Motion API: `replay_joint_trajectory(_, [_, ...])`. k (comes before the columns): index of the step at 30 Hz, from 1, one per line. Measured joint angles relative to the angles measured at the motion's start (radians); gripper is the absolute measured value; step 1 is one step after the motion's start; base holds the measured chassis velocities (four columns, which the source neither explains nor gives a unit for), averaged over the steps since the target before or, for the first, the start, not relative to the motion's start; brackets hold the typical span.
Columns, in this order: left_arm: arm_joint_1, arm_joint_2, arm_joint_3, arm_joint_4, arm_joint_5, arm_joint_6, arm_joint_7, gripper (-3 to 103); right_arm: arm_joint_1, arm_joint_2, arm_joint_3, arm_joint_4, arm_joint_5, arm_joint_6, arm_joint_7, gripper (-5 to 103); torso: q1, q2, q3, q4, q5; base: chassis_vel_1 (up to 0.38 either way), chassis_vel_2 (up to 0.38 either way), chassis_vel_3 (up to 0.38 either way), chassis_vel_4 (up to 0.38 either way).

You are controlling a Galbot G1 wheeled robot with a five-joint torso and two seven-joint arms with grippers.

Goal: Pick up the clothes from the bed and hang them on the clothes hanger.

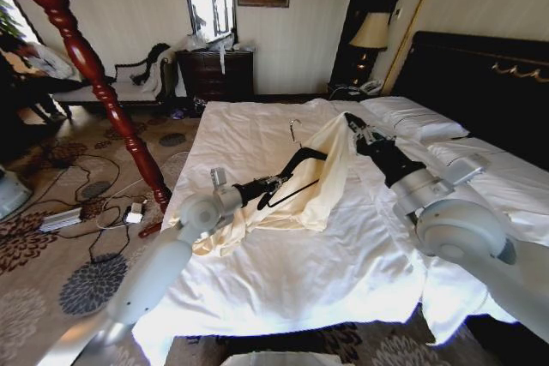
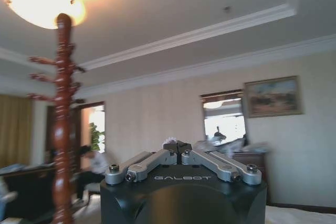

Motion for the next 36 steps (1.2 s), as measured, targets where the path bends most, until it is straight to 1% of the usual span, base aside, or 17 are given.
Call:
replay_joint_trajectory(6, [-0.023, -0.024, 0.003, 0.008, -0.001, -0.001, -0.004, 16, -0.066, 0.000, -0.017, 0.037, -0.054, -0.022, -0.033, 0, 0.000, 0.000, 0.000, 0.0000, 0.0000, 0.000, 0.000, 0.000, 0.000])
replay_joint_trajectory(15, [-0.021, -0.013, -0.016, -0.042, -0.027, 0.003, -0.005, 16, -0.153, 0.014, -0.026, 0.013, -0.141, -0.074, 0.007, -2, 0.000, 0.000, 0.000, 0.0001, 0.0000, 0.000, 0.000, 0.000, 0.000])
replay_joint_trajectory(19, [-0.026, -0.001, -0.022, -0.054, -0.037, 0.004, -0.005, 16, -0.198, 0.021, -0.031, 0.028, -0.195, -0.062, -0.016, 19, 0.000, 0.000, 0.000, 0.0001, 0.0000, 0.000, 0.000, 0.000, 0.000])
replay_joint_trajectory(21, [-0.028, 0.000, -0.022, -0.054, -0.037, 0.004, -0.005, 16, -0.206, 0.020, -0.031, 0.032, -0.202, -0.057, -0.025, 19, 0.000, 0.000, 0.000, 0.0001, 0.0000, 0.000, 0.000, 0.000, 0.000])
replay_joint_trajectory(22, [-0.035, 0.001, -0.021, -0.050, -0.037, 0.004, -0.005, 16, -0.229, 0.015, -0.031, 0.040, -0.224, -0.035, -0.062, 30, 0.000, 0.000, 0.000, 0.0001, -0.0001, 0.000, 0.000, 0.000, 0.000])
replay_joint_trajectory(23, [-0.040, 0.001, -0.020, -0.046, -0.037, 0.004, -0.005, 16, -0.245, 0.010, -0.028, 0.042, -0.241, -0.017, -0.091, 30, 0.000, 0.000, 0.000, 0.0001, -0.0001, 0.000, 0.000, 0.000, 0.000])
replay_joint_trajectory(24, [-0.046, 0.001, -0.020, -0.042, -0.036, 0.004, -0.004, 16, -0.260, 0.003, -0.023, 0.042, -0.262, 0.004, -0.120, 36, 0.000, 0.000, 0.000, 0.0000, -0.0001, 0.000, 0.000, 0.000, 0.000])
replay_joint_trajectory(27, [-0.054, 0.004, -0.019, -0.035, -0.035, 0.004, -0.002, 16, -0.281, -0.010, -0.011, 0.042, -0.285, 0.028, -0.159, 41, 0.000, 0.000, 0.000, -0.0001, -0.0001, 0.000, 0.000, 0.000, 0.000])
replay_joint_trajectory(28, [-0.065, 0.011, -0.019, -0.028, -0.032, 0.004, 0.002, 16, -0.284, -0.017, 0.007, 0.045, -0.276, 0.034, -0.164, 52, 0.000, 0.000, 0.000, -0.0001, -0.0002, 0.000, 0.000, 0.000, 0.000])
replay_joint_trajectory(29, [-0.071, 0.017, -0.019, -0.025, -0.033, 0.004, 0.003, 16, -0.272, -0.018, 0.018, 0.046, -0.246, 0.031, -0.138, 52, 0.000, 0.000, 0.000, -0.0001, -0.0001, 0.000, 0.000, 0.000, 0.000])
replay_joint_trajectory(30, [-0.080, 0.028, -0.019, -0.024, -0.037, 0.004, 0.003, 16, -0.247, -0.019, 0.034, 0.042, -0.195, 0.023, -0.078, 57, 0.000, 0.000, 0.000, 0.0000, -0.0002, 0.000, 0.000, 0.000, 0.000])
replay_joint_trajectory(31, [-0.080, 0.028, -0.019, -0.024, -0.037, 0.004, 0.003, 16, -0.247, -0.019, 0.034, 0.042, -0.195, 0.023, -0.078, 57, 0.000, 0.000, 0.000, 0.0000, -0.0002, 0.000, 0.000, 0.000, 0.000])
replay_joint_trajectory(32, [-0.085, 0.034, -0.019, -0.024, -0.043, 0.003, 0.004, 16, -0.230, -0.019, 0.043, 0.035, -0.165, 0.017, -0.035, 63, 0.000, 0.000, 0.000, 0.0000, -0.0002, 0.000, 0.000, 0.000, 0.000])
replay_joint_trajectory(33, [-0.096, 0.051, -0.019, -0.027, -0.058, 0.003, 0.004, 16, -0.193, -0.022, 0.065, 0.010, -0.107, 0.001, 0.065, 68, 0.000, 0.000, 0.000, 0.0002, -0.0002, 0.000, 0.000, 0.000, 0.000])
replay_joint_trajectory(34, [-0.102, 0.065, -0.019, -0.034, -0.070, 0.003, 0.004, 16, -0.177, -0.028, 0.086, -0.017, -0.075, -0.006, 0.115, 73, 0.000, 0.000, 0.000, 0.0003, -0.0001, 0.000, 0.000, 0.000, 0.000])
replay_joint_trajectory(35, [-0.102, 0.065, -0.019, -0.034, -0.070, 0.003, 0.004, 16, -0.177, -0.028, 0.086, -0.017, -0.075, -0.006, 0.115, 73, 0.000, 0.000, 0.000, 0.0003, -0.0001, 0.000, 0.000, 0.000, 0.000])
replay_joint_trajectory(36, [-0.106, 0.081, -0.020, -0.045, -0.084, 0.003, 0.004, 16, -0.172, -0.035, 0.105, -0.040, -0.054, -0.011, 0.138, 79, 0.000, 0.000, 0.000, 0.0002, -0.0002, 0.000, 0.000, 0.000, 0.000])
